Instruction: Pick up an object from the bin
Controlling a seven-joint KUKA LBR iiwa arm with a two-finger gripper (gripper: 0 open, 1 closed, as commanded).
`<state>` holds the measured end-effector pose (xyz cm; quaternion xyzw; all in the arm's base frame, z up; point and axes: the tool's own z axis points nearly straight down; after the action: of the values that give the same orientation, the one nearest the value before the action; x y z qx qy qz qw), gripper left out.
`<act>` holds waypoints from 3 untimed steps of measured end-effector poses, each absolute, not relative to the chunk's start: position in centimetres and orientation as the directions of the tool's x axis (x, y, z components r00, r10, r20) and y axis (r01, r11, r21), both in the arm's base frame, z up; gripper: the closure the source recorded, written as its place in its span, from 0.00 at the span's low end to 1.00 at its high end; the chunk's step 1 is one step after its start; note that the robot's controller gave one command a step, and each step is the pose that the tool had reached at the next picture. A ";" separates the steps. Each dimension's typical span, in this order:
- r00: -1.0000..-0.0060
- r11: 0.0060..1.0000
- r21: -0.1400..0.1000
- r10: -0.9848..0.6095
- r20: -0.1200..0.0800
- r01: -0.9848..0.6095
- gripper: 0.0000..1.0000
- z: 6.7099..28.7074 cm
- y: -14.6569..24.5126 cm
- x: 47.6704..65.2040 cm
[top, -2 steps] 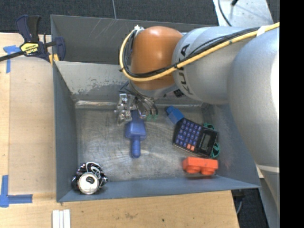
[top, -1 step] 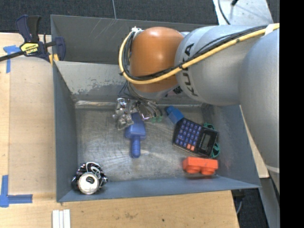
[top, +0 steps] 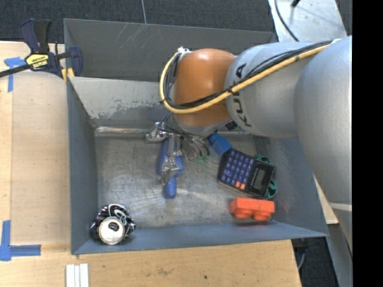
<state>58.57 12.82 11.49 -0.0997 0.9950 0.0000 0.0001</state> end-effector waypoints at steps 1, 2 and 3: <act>-0.980 0.980 0.001 -0.199 -0.003 -0.199 0.00 11.6 12.9 58.6; -0.966 0.966 0.000 -0.260 -0.005 -0.260 0.00 11.1 11.7 58.5; -0.928 0.928 -0.001 -0.373 -0.005 -0.373 0.00 9.3 6.4 57.0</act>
Offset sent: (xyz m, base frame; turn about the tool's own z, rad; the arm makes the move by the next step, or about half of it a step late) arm -0.0098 -0.1002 -0.0351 -0.3502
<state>57.03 6.38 9.35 -0.1902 0.9817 0.0002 0.0027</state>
